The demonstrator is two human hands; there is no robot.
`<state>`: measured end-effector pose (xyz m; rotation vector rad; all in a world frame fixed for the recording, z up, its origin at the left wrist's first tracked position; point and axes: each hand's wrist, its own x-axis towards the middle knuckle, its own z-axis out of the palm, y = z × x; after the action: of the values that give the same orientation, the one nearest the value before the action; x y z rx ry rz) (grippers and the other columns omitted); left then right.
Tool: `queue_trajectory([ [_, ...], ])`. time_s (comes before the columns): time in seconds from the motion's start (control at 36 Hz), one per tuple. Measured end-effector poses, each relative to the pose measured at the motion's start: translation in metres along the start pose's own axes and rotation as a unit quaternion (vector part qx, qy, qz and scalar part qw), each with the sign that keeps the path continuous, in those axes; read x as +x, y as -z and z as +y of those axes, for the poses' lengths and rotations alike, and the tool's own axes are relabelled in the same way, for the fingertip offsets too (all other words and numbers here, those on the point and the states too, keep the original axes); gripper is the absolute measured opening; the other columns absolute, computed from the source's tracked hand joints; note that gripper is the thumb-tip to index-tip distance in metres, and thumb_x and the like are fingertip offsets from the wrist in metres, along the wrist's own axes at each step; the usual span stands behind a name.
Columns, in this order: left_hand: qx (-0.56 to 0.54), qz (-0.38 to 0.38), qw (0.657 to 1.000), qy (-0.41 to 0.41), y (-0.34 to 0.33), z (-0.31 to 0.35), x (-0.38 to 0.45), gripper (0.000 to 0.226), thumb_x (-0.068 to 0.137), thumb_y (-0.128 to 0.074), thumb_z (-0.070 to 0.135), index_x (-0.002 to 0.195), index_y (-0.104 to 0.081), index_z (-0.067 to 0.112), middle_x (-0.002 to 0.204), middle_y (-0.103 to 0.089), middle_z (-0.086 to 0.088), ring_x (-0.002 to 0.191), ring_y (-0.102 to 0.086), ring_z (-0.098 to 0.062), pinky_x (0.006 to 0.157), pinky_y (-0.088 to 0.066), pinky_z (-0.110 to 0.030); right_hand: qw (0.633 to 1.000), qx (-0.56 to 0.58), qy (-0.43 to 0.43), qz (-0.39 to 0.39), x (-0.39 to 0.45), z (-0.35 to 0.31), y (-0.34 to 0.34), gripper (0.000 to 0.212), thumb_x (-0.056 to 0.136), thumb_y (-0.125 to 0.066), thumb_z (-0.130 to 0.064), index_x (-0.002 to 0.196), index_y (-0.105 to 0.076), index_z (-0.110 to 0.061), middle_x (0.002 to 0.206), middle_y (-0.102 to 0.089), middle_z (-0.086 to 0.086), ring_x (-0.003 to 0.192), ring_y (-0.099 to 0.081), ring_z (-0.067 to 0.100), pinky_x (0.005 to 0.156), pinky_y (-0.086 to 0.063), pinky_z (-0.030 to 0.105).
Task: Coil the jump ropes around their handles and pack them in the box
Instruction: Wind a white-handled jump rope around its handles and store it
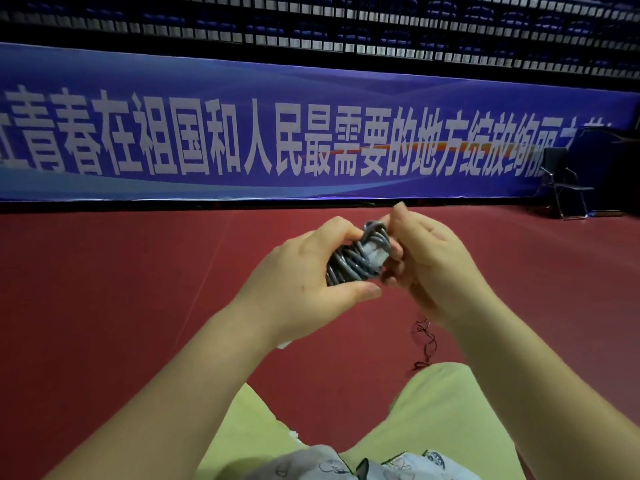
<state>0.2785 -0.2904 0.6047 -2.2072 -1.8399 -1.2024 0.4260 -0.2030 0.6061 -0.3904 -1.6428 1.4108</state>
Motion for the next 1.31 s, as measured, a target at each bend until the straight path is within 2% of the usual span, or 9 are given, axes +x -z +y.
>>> queue_trajectory([
  [0.11,0.029,-0.02,0.999,-0.002,0.007,0.003,0.005,0.05,0.074,-0.071,0.052,0.116,-0.047,0.038,0.089,-0.05,0.025,0.087,-0.053,-0.003,0.073,-0.044,-0.025,0.996,0.018,-0.064,-0.053,0.002,-0.011,0.01,0.032,0.082,-0.061,-0.046,0.076,-0.054,-0.015,0.059,-0.038,-0.005,0.051,-0.034,0.008,0.049,-0.037,0.021],
  [0.25,0.068,-0.04,0.997,-0.018,0.01,0.008,0.012,0.05,0.075,-0.067,0.055,0.117,-0.045,0.039,0.094,-0.052,0.02,0.087,-0.052,-0.005,0.071,-0.041,-0.023,0.989,0.032,-0.137,-0.05,0.013,-0.02,0.013,0.028,0.077,-0.06,-0.038,0.053,-0.059,-0.023,0.056,-0.035,-0.006,0.052,-0.031,0.008,0.047,-0.032,0.019],
  [0.47,0.098,-0.058,0.993,-0.037,0.012,0.006,0.016,0.046,0.076,-0.067,0.056,0.112,-0.046,0.038,0.097,-0.06,0.014,0.087,-0.054,-0.007,0.075,-0.044,-0.031,0.976,0.077,-0.195,-0.059,0.023,-0.018,0.017,0.009,0.069,-0.061,-0.021,0.07,-0.056,-0.014,0.068,-0.035,0.002,0.049,-0.036,0.007,0.043,-0.037,0.017],
  [0.61,0.016,-0.082,0.996,-0.006,0.016,0.004,0.018,0.036,0.079,-0.068,0.05,0.107,-0.047,0.042,0.08,-0.06,0.014,0.07,-0.058,-0.002,0.065,-0.05,-0.03,0.968,0.173,-0.179,-0.008,0.025,-0.013,0.01,0.011,0.079,-0.06,-0.019,0.074,-0.055,-0.011,0.066,-0.038,-0.002,0.044,-0.039,0.004,0.043,-0.043,0.016],
  [0.78,-0.168,-0.093,0.981,0.04,0.013,-0.012,0.016,0.029,0.078,-0.071,0.041,0.099,-0.052,0.047,0.084,-0.066,0.015,0.076,-0.067,-0.006,0.079,-0.058,-0.042,0.961,0.238,-0.141,0.004,0.028,-0.003,0.002,0.012,0.079,-0.059,-0.02,0.073,-0.057,-0.01,0.059,-0.039,-0.006,0.046,-0.03,0.001,0.049,-0.035,0.011],
  [0.92,-0.24,-0.097,0.964,0.064,0.003,-0.026,0.014,0.038,0.059,-0.069,0.053,0.096,-0.057,0.049,0.088,-0.068,0.009,0.082,-0.07,-0.013,0.084,-0.056,-0.048,0.971,0.168,-0.167,-0.036,0.031,0.009,0.009,0.016,0.077,-0.066,-0.03,0.074,-0.061,-0.015,0.063,-0.04,-0.005,0.054,-0.041,0.007,0.051,-0.041,0.018],
  [1.03,-0.242,-0.112,0.961,0.069,-0.007,-0.03,0.015,0.033,0.065,-0.072,0.047,0.095,-0.056,0.049,0.086,-0.069,0.01,0.08,-0.069,-0.009,0.083,-0.057,-0.043,0.97,0.097,-0.207,-0.081,0.031,0.011,0.019,0.033,0.065,-0.079,-0.044,0.074,-0.061,-0.019,0.063,-0.04,-0.005,0.054,-0.039,0.007,0.054,-0.035,0.02],
  [1.14,-0.267,-0.125,0.953,0.074,-0.015,-0.029,0.02,0.026,0.073,-0.07,0.04,0.095,-0.058,0.044,0.083,-0.069,0.008,0.08,-0.07,-0.012,0.08,-0.058,-0.04,0.981,0.068,-0.178,-0.047,0.031,0.013,0.024,0.011,0.076,-0.064,-0.026,0.076,-0.061,-0.015,0.058,-0.038,-0.005,0.05,-0.037,0.006,0.051,-0.033,0.019],
  [1.31,-0.309,-0.146,0.933,0.115,-0.039,-0.03,0.042,0.018,0.08,-0.069,0.033,0.095,-0.061,0.028,0.078,-0.066,0.007,0.072,-0.065,-0.011,0.079,-0.056,-0.044,0.984,0.105,-0.13,0.057,0.038,0.036,0.039,0.019,0.091,-0.052,-0.009,0.073,-0.056,-0.007,0.058,-0.038,0.002,0.051,-0.037,0.009,0.045,-0.036,0.016],
])
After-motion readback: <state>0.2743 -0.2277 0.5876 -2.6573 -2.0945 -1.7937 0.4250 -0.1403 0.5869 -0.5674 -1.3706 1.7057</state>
